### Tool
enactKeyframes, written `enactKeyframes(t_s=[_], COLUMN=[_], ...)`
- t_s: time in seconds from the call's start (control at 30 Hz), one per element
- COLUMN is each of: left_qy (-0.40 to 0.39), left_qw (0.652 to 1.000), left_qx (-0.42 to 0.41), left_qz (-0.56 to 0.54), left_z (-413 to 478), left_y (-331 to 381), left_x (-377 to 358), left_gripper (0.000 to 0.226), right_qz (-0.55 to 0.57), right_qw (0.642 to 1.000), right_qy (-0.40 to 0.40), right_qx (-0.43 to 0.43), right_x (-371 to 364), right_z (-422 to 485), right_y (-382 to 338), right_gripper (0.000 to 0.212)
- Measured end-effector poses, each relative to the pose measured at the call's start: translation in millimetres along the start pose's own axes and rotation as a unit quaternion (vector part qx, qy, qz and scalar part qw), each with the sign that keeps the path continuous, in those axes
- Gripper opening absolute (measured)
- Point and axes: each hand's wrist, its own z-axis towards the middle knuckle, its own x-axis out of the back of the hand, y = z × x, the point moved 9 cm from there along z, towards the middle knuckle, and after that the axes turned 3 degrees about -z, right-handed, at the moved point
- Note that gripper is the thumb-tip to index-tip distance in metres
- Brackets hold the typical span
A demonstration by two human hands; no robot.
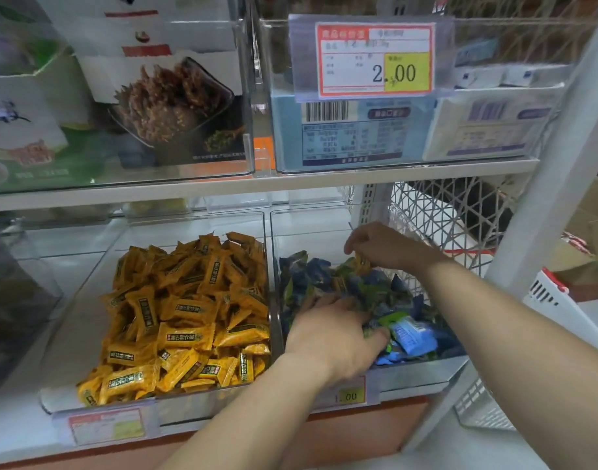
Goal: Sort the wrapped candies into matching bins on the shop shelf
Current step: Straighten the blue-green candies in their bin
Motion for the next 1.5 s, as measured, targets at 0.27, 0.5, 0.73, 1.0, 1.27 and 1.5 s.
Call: enactKeyframes(t_s=[0.27, 0.5, 0.73, 1.0, 1.27, 1.5], left_qy=[0.017, 0.034, 0.084, 0.311, 0.417, 0.389], left_qw=[1.0, 0.999, 0.996, 0.902, 0.815, 0.709], left_qx=[-0.001, -0.001, 0.01, 0.077, 0.065, 0.127], left_qz=[-0.021, -0.027, -0.039, -0.288, -0.397, -0.574], left_z=[-2.3, -5.2, -11.5, -56.5, -101.9, -123.9], left_y=[-2.2, -1.8, -1.5, -18.8, -65.5, -112.5], left_x=[1.1, 4.1, 18.3, 84.6, 124.3, 116.3], left_gripper=[0.065, 0.062, 0.057, 0.085, 0.018, 0.027], right_qz=[-0.096, -0.062, 0.094, 0.268, 0.437, 0.456], right_qw=[0.991, 0.998, 0.983, 0.946, 0.892, 0.885], right_qy=[-0.096, -0.005, 0.155, 0.181, 0.111, 0.092], right_qx=[-0.004, 0.015, 0.044, 0.033, -0.017, -0.009], right_x=[-53.2, -26.5, 39.3, 55.1, 9.9, -23.8], right_z=[11.1, 7.2, -53.1, -119.9, -115.8, -97.8], right_y=[-2.9, -7.7, -22.8, -64.6, -125.2, -158.5], right_gripper=[0.024, 0.022, 0.011, 0.014, 0.014, 0.023])
